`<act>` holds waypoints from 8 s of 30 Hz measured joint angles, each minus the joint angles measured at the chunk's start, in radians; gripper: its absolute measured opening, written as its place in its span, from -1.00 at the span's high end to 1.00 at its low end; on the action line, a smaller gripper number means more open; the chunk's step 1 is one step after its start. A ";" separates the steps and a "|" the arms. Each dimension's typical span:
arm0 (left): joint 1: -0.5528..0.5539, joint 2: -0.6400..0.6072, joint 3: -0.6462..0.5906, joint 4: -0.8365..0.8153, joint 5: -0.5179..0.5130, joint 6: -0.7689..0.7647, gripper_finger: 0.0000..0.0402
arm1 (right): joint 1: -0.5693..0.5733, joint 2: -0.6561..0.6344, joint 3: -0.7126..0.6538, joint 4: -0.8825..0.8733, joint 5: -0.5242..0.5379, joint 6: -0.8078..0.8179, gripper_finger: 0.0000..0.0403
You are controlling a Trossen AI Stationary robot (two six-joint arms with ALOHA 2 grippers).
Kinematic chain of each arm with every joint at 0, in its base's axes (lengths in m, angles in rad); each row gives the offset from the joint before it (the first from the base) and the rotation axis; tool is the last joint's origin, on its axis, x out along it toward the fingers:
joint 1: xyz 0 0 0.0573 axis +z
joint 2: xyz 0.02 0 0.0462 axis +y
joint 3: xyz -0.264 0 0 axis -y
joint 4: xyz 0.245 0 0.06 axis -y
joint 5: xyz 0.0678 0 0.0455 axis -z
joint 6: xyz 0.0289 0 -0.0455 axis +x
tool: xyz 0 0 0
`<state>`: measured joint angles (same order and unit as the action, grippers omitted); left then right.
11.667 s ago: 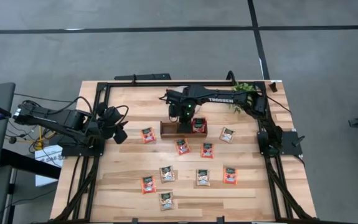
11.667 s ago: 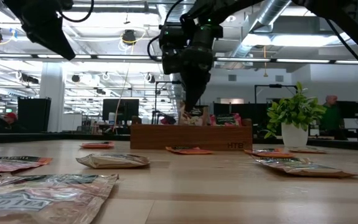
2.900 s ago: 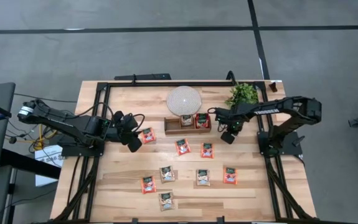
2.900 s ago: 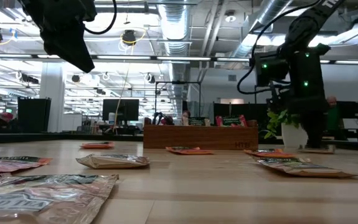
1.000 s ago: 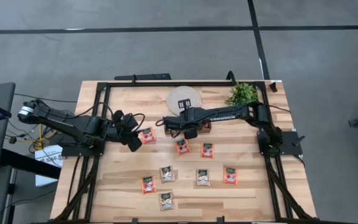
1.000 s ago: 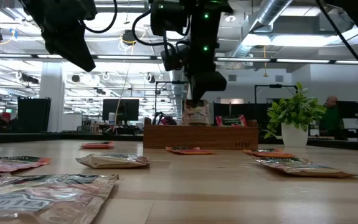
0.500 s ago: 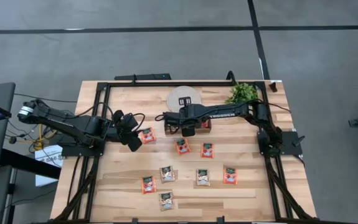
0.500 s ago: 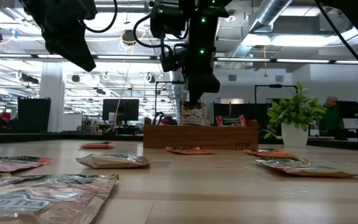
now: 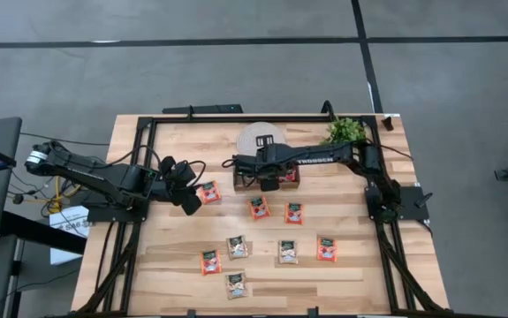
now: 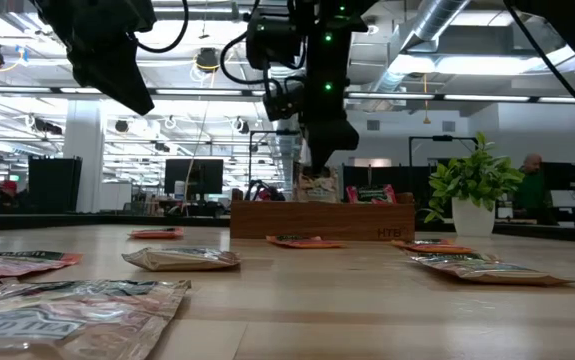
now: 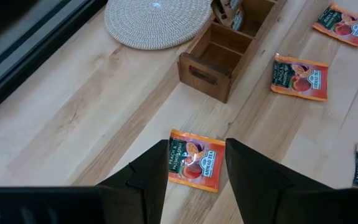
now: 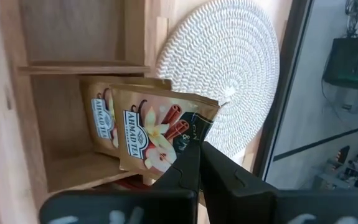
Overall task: Pick & Place Tea
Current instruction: Put the brown tea bag into the middle slot of the wooden organizer, then put the top right brown tea bag into the middle slot of the wooden organizer
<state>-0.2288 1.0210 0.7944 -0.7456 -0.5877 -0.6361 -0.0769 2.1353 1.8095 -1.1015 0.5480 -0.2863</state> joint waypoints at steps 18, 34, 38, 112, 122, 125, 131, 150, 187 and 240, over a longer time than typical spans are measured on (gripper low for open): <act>0.000 0.000 0.000 0.000 0.000 0.000 0.25 | -0.012 -0.001 0.000 0.014 -0.033 -0.001 0.79; 0.000 0.000 0.000 0.000 0.000 0.000 0.25 | -0.012 -0.034 -0.001 -0.003 -0.047 0.002 0.61; 0.000 0.000 0.000 0.000 0.000 0.000 0.25 | -0.008 -0.098 -0.001 -0.049 -0.052 0.056 0.64; 0.000 0.000 0.000 0.005 0.035 0.046 0.25 | 0.428 -0.216 -0.502 0.302 -0.649 0.620 0.64; 0.000 0.000 0.000 0.005 0.035 0.046 0.25 | 0.420 -0.216 -0.570 0.385 -0.653 0.636 0.64; 0.000 0.000 0.000 0.005 0.035 0.045 0.25 | 0.422 -0.216 -0.596 0.412 -0.655 0.638 0.64; 0.000 0.000 0.000 0.006 0.035 0.045 0.25 | 0.422 -0.217 -0.629 0.421 -0.654 0.659 0.65; 0.000 0.000 0.000 0.007 0.035 0.045 0.25 | 0.408 -0.213 -0.558 0.310 -0.646 0.709 1.00; 0.000 0.000 0.000 0.020 0.035 0.040 0.25 | 0.027 -0.216 -0.123 0.007 -0.181 0.301 1.00; 0.000 0.000 0.000 0.076 0.030 0.048 0.25 | 0.005 -0.121 0.006 -0.147 -0.258 0.135 1.00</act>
<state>-0.2289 1.0214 0.7944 -0.6699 -0.5572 -0.5884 -0.0723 2.0147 1.8156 -1.2488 0.2897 -0.1508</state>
